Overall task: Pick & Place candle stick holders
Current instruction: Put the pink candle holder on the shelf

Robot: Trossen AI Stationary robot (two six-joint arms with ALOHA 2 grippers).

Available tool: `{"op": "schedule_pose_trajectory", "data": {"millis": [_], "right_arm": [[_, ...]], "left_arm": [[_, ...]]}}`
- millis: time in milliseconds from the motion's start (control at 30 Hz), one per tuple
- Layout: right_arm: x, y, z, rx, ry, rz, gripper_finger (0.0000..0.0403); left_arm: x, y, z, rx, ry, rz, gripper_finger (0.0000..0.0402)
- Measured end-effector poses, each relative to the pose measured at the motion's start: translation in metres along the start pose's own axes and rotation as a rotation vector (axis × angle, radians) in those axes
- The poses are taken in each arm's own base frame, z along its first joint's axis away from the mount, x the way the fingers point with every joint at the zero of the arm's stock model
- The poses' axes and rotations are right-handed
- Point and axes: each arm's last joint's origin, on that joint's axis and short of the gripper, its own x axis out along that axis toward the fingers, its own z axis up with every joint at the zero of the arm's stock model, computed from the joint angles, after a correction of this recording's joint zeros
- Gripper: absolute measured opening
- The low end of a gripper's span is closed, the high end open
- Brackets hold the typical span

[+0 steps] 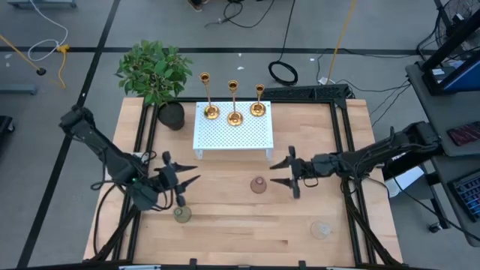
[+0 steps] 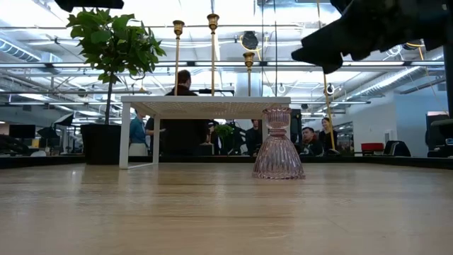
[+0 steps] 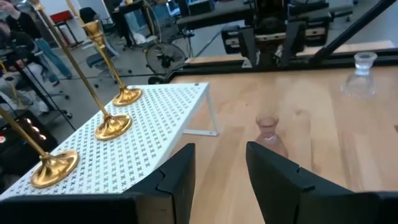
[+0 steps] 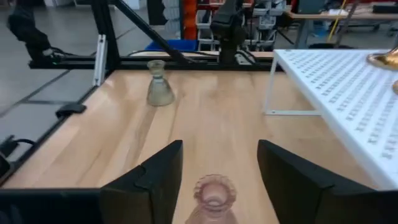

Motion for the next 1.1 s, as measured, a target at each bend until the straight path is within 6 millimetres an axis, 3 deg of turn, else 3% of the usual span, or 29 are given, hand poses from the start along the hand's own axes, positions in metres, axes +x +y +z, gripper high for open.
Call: {"op": "schedule_pose_trajectory", "data": {"millis": [333, 567, 1100], "right_arm": [[0.021, 0.009, -0.035, 0.044, 0.076, 0.024, 0.0265], [0.04, 0.002, -0.056, 0.051, 0.091, -0.016, 0.0268], [0.07, -0.004, -0.077, 0.116, 0.08, -0.001, 0.0268]], "left_arm": [[0.007, 0.004, 0.001, 0.018, 0.008, 0.039, 0.015], [0.012, 0.006, 0.001, 0.01, 0.021, 0.027, 0.015], [0.02, 0.012, 0.002, 0.028, 0.036, 0.047, 0.015]]}}
